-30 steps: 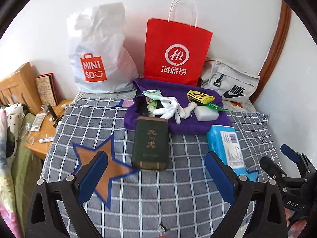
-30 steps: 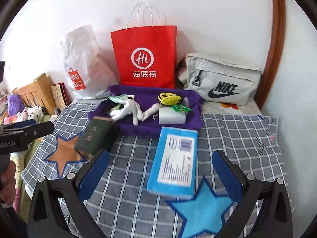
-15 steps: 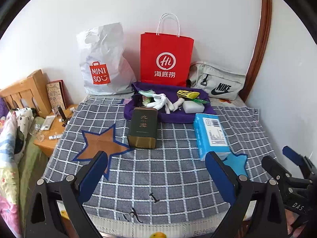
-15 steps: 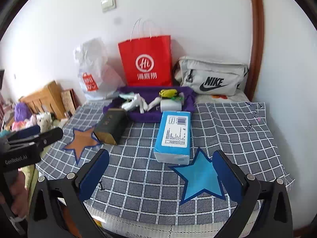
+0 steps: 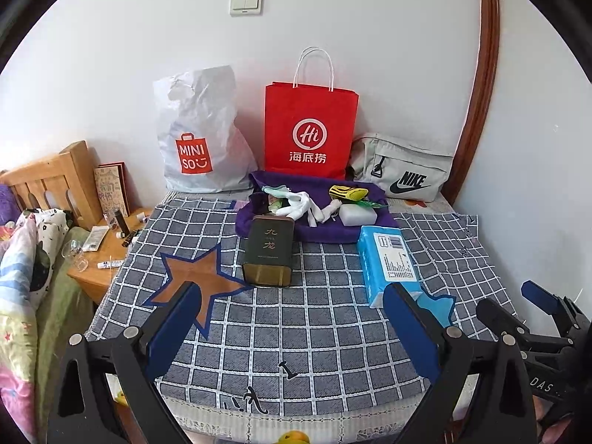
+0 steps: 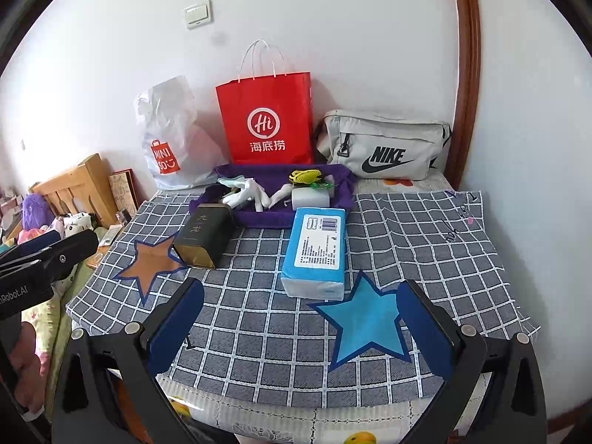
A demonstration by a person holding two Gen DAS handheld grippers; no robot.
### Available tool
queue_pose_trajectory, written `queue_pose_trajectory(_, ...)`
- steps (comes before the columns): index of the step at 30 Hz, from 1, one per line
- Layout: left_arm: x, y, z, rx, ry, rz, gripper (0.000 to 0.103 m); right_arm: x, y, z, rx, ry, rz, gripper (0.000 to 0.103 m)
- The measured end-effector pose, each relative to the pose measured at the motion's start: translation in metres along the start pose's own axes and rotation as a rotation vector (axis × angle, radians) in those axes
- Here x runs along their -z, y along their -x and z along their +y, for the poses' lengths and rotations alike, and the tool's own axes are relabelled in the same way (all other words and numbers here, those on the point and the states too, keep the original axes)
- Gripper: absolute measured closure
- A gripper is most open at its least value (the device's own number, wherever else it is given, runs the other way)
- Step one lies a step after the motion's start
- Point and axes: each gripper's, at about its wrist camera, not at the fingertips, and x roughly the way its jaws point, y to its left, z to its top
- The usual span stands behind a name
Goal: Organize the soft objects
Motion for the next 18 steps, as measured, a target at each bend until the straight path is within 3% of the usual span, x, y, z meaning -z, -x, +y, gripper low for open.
queue_pose_trajectory(18, 0.0037, -0.001, 0.0007, 0.01, -0.002, 0.007, 0.004, 0.0011, 0.0081, -0.0071, 0.009, -0.031, -0.014, 0.001)
